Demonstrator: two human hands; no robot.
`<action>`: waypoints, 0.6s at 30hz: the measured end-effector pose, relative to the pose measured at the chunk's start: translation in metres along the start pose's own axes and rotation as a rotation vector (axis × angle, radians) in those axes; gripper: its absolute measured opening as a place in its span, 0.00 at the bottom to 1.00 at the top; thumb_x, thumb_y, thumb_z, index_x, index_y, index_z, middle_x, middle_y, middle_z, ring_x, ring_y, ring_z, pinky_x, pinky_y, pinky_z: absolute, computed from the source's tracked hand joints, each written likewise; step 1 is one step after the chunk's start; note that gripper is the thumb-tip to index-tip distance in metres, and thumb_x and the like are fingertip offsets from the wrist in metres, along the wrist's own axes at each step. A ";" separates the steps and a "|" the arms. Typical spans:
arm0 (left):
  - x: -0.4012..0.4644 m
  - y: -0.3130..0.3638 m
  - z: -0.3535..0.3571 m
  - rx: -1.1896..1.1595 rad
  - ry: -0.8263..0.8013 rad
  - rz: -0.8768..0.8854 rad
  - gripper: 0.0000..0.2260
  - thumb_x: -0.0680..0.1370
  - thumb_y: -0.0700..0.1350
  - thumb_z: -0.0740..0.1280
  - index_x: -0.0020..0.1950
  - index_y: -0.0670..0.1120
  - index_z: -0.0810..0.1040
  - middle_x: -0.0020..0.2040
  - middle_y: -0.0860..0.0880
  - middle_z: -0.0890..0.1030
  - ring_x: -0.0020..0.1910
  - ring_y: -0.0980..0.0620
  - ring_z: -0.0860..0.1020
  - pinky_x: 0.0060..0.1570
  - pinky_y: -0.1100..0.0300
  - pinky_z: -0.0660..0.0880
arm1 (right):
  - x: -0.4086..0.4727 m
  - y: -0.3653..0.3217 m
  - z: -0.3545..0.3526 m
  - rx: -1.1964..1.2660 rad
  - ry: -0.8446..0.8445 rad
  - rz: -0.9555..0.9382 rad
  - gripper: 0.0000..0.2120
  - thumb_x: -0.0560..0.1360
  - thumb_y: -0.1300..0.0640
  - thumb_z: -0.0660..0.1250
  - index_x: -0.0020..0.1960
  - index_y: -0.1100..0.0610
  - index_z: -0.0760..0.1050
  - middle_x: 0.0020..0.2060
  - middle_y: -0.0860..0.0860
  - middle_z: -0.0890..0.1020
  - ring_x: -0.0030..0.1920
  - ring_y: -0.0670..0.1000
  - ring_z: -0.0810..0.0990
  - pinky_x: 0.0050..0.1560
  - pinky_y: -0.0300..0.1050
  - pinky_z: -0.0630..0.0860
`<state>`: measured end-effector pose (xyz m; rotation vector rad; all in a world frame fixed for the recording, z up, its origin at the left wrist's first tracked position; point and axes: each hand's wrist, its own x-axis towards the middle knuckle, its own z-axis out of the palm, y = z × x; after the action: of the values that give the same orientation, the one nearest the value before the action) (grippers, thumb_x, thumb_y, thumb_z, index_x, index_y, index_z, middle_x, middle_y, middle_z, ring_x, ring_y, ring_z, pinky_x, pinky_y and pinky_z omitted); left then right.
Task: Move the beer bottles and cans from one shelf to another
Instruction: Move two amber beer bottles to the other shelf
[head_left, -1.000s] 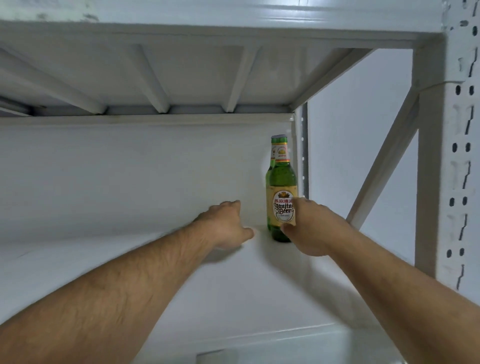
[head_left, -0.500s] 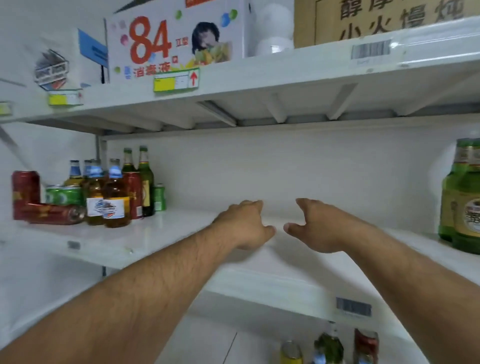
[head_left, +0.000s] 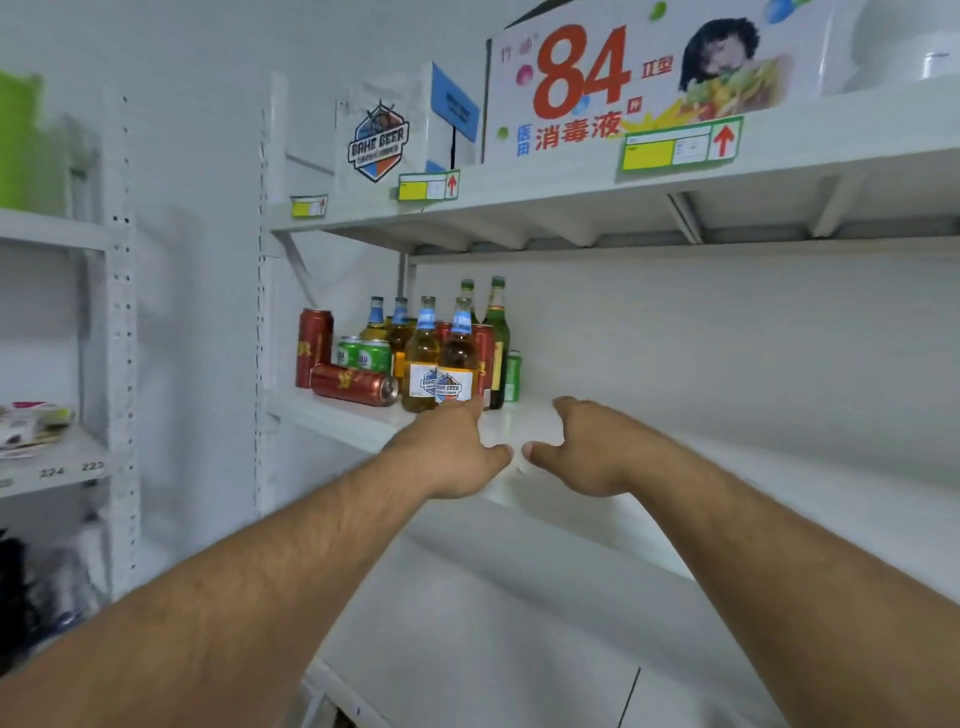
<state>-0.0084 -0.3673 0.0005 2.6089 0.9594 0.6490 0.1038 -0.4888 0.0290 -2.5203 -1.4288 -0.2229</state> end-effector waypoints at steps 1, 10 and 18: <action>0.002 -0.008 -0.002 -0.010 0.007 -0.011 0.36 0.79 0.61 0.65 0.83 0.52 0.55 0.82 0.51 0.60 0.79 0.47 0.63 0.73 0.50 0.66 | 0.006 -0.008 0.002 0.003 -0.001 -0.012 0.35 0.80 0.39 0.60 0.79 0.57 0.57 0.75 0.55 0.67 0.71 0.56 0.70 0.67 0.50 0.70; 0.044 -0.052 0.000 -0.067 0.061 -0.059 0.34 0.80 0.58 0.67 0.83 0.53 0.57 0.81 0.51 0.62 0.78 0.48 0.65 0.73 0.50 0.67 | 0.065 -0.031 0.024 0.097 0.023 -0.111 0.29 0.81 0.43 0.62 0.78 0.52 0.61 0.72 0.51 0.72 0.67 0.54 0.73 0.62 0.45 0.71; 0.093 -0.069 -0.002 -0.161 0.091 -0.045 0.24 0.80 0.53 0.68 0.76 0.56 0.70 0.71 0.54 0.75 0.65 0.52 0.75 0.61 0.58 0.71 | 0.118 -0.025 0.033 0.194 0.032 -0.162 0.24 0.81 0.45 0.63 0.75 0.48 0.65 0.67 0.50 0.76 0.62 0.53 0.76 0.58 0.44 0.72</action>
<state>0.0161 -0.2545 0.0033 2.4294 0.9473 0.8045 0.1435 -0.3701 0.0292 -2.2408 -1.5620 -0.1436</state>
